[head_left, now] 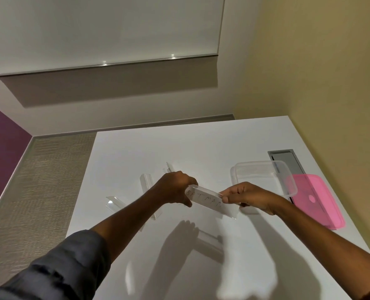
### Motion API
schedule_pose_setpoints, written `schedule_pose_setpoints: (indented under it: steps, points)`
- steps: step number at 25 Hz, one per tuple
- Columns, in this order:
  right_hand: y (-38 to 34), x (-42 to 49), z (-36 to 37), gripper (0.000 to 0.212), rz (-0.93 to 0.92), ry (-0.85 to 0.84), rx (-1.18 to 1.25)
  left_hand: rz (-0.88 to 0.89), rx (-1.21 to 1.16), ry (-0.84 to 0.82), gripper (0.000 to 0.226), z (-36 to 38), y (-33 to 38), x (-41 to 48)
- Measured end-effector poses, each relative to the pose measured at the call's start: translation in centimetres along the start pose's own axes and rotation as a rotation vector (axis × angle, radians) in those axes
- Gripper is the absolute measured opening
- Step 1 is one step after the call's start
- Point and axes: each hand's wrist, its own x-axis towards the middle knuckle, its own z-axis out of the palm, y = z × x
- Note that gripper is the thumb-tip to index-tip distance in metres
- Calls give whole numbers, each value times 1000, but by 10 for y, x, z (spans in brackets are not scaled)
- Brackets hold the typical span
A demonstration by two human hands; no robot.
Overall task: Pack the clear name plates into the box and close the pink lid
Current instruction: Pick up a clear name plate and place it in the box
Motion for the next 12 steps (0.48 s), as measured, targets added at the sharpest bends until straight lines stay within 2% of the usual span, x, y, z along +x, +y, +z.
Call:
schedule_pose_setpoints:
  steps: [3,5,8,12]
  points:
    - [-2,-5,-9,40,-67,236,-299,5,-1,70,64,5,9,4]
    - [-3,-9,-15,50,-96,345,-544,-12,-13,97,63,6,19,11]
    - [-1,-14,-24,69,-122,358,-839,-36,-30,104,63,7,39,24]
    - [7,-20,-44,65,-119,354,-953,-13,-60,101,65,12,63,46]
